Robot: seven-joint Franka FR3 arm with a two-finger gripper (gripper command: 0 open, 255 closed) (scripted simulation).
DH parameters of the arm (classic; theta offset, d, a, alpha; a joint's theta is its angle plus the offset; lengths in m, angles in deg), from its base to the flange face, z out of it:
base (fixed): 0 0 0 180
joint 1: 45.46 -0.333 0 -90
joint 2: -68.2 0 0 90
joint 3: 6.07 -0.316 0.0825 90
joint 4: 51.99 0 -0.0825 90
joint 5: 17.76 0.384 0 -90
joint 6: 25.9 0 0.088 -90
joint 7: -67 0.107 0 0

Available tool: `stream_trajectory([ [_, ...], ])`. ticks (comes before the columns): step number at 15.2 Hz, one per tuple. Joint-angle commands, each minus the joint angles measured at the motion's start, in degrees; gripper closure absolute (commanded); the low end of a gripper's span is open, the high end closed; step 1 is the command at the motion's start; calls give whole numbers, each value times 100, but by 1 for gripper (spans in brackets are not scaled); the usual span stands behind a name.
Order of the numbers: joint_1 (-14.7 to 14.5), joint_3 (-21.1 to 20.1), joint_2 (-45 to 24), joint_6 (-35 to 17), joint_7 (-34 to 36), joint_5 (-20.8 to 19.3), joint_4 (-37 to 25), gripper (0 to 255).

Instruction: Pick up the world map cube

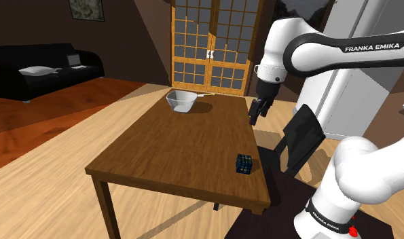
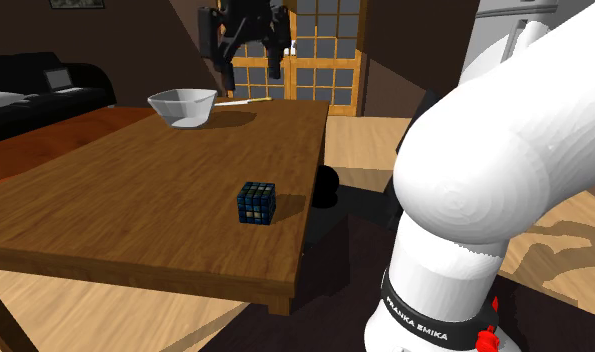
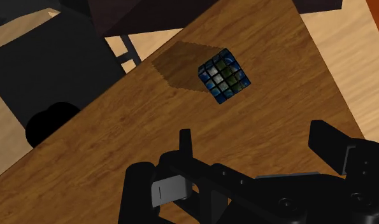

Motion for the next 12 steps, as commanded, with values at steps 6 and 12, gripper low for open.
stream_trajectory([
  [6, -101, 142, -563, -1500, -223, -8, 978, 0],
  [12, -185, 275, -1568, -3003, -443, -19, 1527, 0],
])
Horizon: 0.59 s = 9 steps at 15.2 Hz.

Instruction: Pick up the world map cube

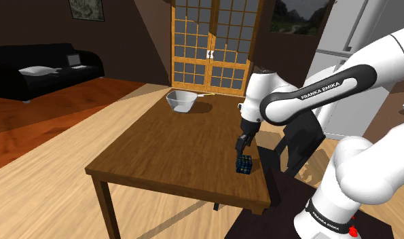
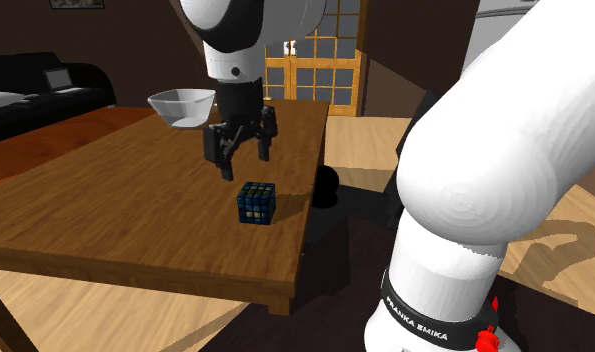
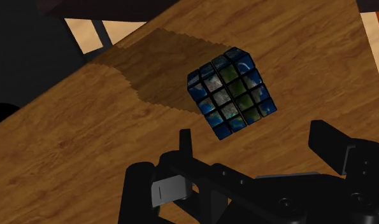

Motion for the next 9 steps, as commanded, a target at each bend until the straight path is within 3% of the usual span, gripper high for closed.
stream_trajectory([
  [1, -9, 49, -266, -401, -79, -11, 129, 0],
  [9, 7, 62, -879, -1254, -46, -51, 369, 0],
])
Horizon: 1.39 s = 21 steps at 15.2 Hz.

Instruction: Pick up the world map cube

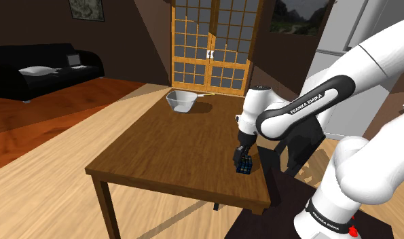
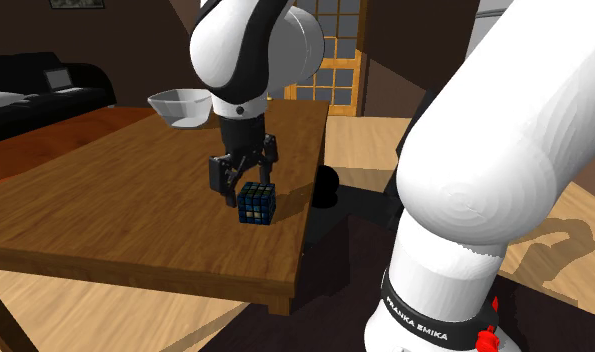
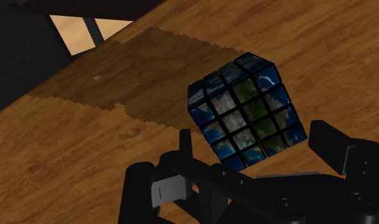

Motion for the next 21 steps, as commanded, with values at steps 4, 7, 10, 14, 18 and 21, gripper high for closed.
stream_trajectory([
  [4, 1, 2, -87, -94, 3, -3, 2, 255],
  [7, -1, -1, -85, -95, 6, -2, 6, 255],
  [10, -1, 0, -84, -93, 5, -2, 5, 255],
  [14, -4, -2, 170, 241, -13, 13, -75, 255],
  [18, -13, -9, 481, 686, -29, 33, -210, 255],
  [21, -18, -15, 685, 1008, -40, 48, -328, 255],
])
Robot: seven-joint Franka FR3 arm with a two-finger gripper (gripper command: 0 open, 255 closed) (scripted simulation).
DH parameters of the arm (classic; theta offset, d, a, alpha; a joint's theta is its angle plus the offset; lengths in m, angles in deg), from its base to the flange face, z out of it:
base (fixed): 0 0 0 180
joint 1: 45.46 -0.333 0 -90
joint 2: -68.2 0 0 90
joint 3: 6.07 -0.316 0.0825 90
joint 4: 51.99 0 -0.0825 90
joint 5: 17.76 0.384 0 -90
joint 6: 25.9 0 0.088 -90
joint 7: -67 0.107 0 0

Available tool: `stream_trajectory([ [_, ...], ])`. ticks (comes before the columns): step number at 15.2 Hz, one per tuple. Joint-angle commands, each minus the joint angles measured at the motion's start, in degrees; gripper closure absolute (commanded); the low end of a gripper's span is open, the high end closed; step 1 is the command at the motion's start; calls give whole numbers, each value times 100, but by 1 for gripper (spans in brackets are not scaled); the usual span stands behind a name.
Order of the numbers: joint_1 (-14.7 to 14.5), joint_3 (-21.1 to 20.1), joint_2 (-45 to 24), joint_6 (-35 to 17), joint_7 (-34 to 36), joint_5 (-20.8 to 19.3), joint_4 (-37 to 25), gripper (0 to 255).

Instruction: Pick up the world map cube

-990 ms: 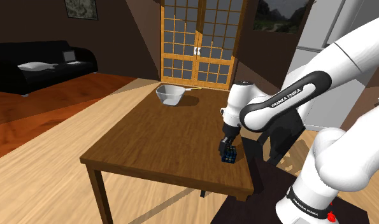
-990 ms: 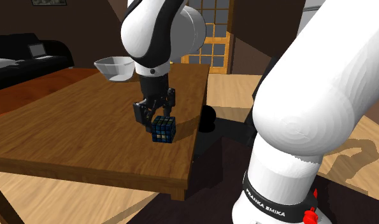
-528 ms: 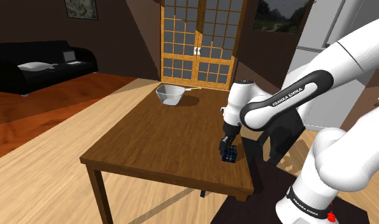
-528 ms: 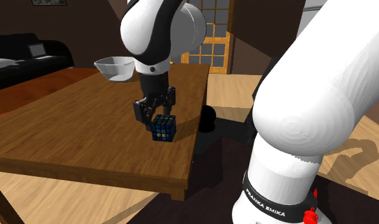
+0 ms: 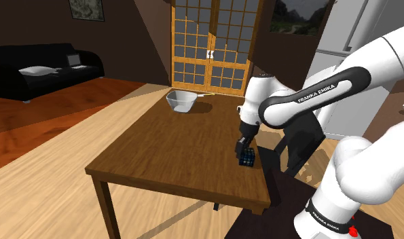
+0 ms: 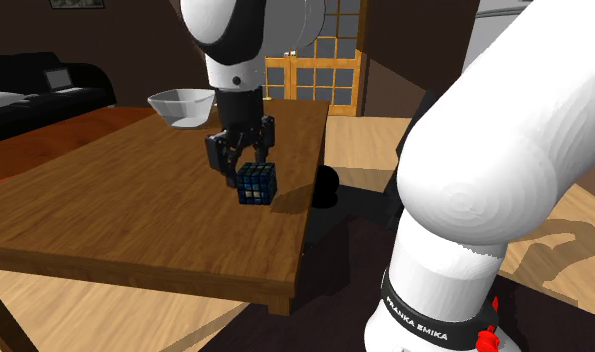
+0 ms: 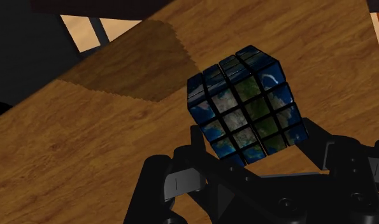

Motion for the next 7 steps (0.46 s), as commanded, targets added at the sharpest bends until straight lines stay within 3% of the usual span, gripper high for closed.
stream_trajectory([
  [1, -1, -1, 144, 232, -12, 8, -86, 255],
  [7, -8, -11, 378, 656, -25, 26, -277, 255],
])
